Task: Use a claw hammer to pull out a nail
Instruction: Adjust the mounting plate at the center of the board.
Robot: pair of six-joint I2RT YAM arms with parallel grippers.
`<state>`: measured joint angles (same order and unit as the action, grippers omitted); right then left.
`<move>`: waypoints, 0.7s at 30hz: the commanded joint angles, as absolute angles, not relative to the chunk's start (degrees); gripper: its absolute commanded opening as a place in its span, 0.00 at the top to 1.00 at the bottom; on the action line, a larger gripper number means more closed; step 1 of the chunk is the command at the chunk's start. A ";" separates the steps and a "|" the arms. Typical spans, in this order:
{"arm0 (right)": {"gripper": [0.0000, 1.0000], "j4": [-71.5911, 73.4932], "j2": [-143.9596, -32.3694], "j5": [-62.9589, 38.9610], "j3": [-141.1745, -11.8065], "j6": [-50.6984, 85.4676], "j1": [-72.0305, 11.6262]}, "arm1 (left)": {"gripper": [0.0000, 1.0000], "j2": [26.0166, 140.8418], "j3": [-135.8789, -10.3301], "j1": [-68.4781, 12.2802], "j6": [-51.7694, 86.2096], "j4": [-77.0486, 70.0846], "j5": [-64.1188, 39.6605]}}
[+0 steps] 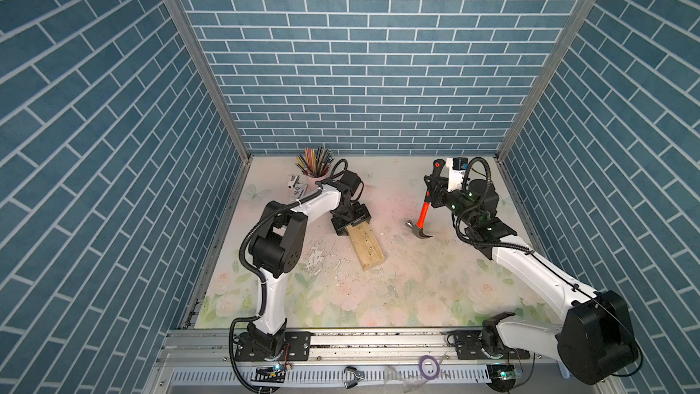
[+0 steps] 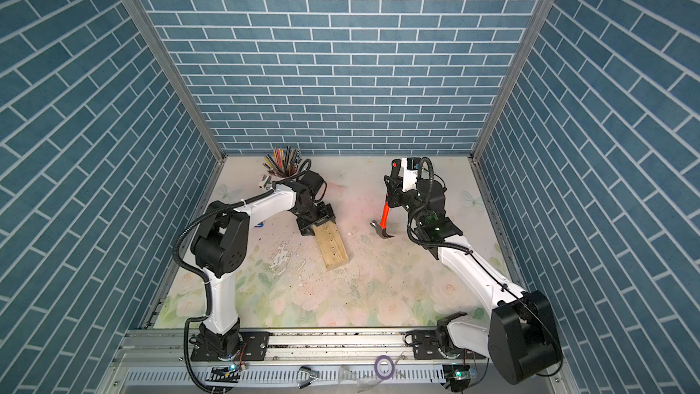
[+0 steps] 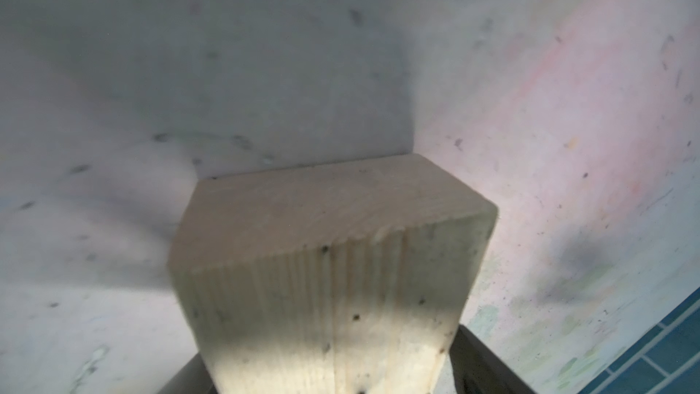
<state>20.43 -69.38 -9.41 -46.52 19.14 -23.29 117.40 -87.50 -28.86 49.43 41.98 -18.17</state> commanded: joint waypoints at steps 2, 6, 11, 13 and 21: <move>0.99 21.65 -66.03 -7.62 -46.76 18.85 -23.12 | 0.13 119.53 -88.83 -32.34 44.58 40.73 -16.73; 1.00 20.54 -65.46 -6.71 -46.67 18.95 -23.38 | 0.13 118.77 -87.40 -34.04 44.60 37.97 -16.93; 1.00 19.62 -65.06 -5.73 -46.85 19.25 -23.77 | 0.13 117.68 -86.79 -36.15 43.56 36.57 -17.22; 1.00 19.43 -64.85 -5.29 -46.85 19.34 -24.02 | 0.13 117.36 -86.34 -36.93 43.17 36.30 -17.39; 1.00 18.57 -63.91 -3.54 -46.28 19.48 -24.74 | 0.13 115.38 -83.24 -40.02 42.57 37.23 -13.55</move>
<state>15.27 -66.37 -4.89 -45.95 19.16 -24.34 116.60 -85.54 -38.59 42.72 35.81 -14.98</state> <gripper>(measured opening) 0.193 0.870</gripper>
